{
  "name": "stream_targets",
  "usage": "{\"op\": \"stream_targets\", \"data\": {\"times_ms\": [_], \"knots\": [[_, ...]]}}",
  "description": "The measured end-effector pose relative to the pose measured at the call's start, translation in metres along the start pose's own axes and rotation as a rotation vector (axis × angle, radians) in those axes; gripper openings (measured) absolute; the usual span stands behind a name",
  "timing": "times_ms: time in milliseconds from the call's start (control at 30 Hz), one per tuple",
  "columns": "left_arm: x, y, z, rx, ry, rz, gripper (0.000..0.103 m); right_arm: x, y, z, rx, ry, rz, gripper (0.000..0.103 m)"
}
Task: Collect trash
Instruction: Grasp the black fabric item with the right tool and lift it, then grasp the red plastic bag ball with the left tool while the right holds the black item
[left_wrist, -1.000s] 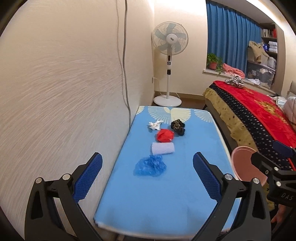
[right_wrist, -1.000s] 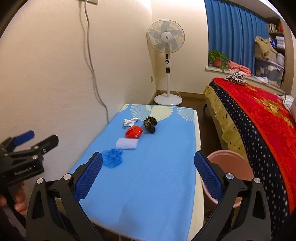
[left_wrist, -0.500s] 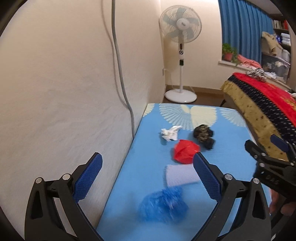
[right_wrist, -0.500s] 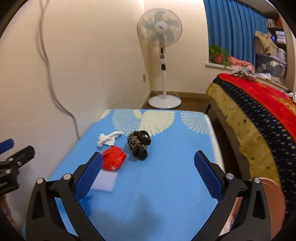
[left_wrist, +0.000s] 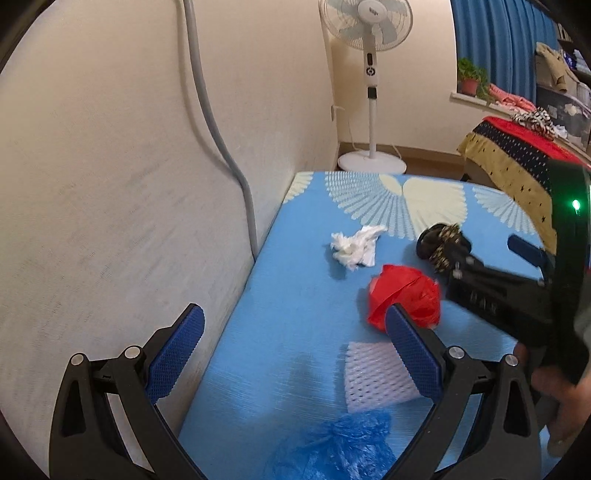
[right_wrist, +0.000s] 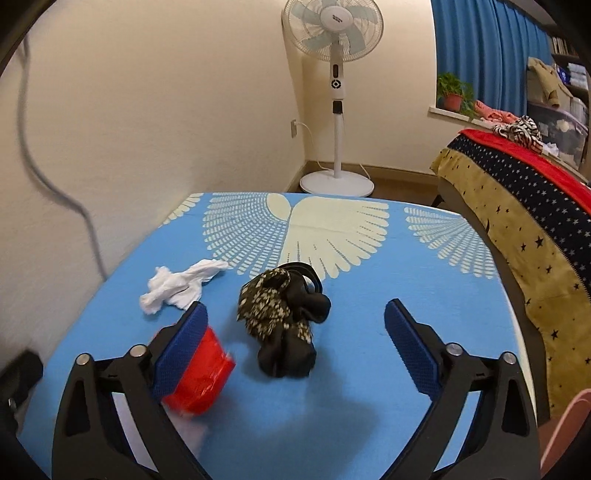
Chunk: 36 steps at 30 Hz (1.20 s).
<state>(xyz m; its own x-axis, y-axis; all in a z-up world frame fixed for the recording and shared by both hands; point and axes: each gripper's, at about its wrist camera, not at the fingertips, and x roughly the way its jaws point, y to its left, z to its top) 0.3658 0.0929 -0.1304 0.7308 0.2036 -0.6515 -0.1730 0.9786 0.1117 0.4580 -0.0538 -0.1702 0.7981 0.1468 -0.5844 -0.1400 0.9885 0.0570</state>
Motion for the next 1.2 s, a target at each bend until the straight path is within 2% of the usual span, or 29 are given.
{"op": "stream_targets", "data": {"times_ms": [33, 133, 167, 200, 233, 267, 300, 400, 633, 867, 933, 1033, 1200], "knots": [[0.003, 0.001, -0.001, -0.003, 0.005, 0.002, 0.095, 0.004, 0.002, 0.000, -0.009, 0.000, 0.000, 0.089], [0.008, 0.004, -0.001, -0.020, 0.013, -0.002, 0.095, 0.015, 0.007, -0.001, -0.035, 0.000, 0.014, 0.069], [0.009, 0.004, -0.001, -0.021, 0.014, -0.004, 0.095, 0.017, 0.007, -0.001, -0.038, 0.011, 0.021, 0.052], [0.009, 0.004, -0.001, -0.021, 0.014, -0.003, 0.095, 0.020, 0.008, -0.001, -0.039, 0.024, 0.035, 0.028], [0.010, 0.004, -0.001, -0.020, 0.014, -0.001, 0.095, 0.021, 0.007, -0.001, -0.036, 0.029, 0.050, 0.020], [0.009, 0.004, -0.001, -0.019, 0.015, 0.000, 0.095, 0.020, 0.007, 0.000, -0.032, 0.025, 0.055, 0.006], [0.009, 0.004, -0.002, -0.020, 0.015, -0.001, 0.095, 0.018, 0.006, -0.001, -0.027, 0.016, 0.058, 0.001], [0.008, 0.003, -0.001, -0.020, 0.010, 0.001, 0.095, 0.008, 0.004, -0.002, -0.027, -0.032, 0.051, 0.001], [0.001, 0.006, 0.005, -0.049, -0.010, -0.022, 0.095, -0.030, -0.017, 0.012, -0.025, -0.083, 0.065, 0.001], [0.001, 0.006, 0.004, -0.058, -0.020, -0.037, 0.095, -0.042, -0.038, 0.015, 0.003, -0.081, 0.037, 0.001], [0.004, 0.003, 0.006, -0.064, -0.027, -0.068, 0.095, -0.047, -0.043, 0.016, 0.003, -0.070, 0.041, 0.001], [0.011, -0.013, 0.011, -0.048, -0.031, -0.129, 0.095, -0.060, -0.046, 0.018, -0.042, -0.063, 0.046, 0.001], [0.032, -0.058, 0.016, 0.034, -0.033, -0.166, 0.095, -0.079, -0.050, 0.019, -0.067, -0.080, 0.060, 0.001]]}}
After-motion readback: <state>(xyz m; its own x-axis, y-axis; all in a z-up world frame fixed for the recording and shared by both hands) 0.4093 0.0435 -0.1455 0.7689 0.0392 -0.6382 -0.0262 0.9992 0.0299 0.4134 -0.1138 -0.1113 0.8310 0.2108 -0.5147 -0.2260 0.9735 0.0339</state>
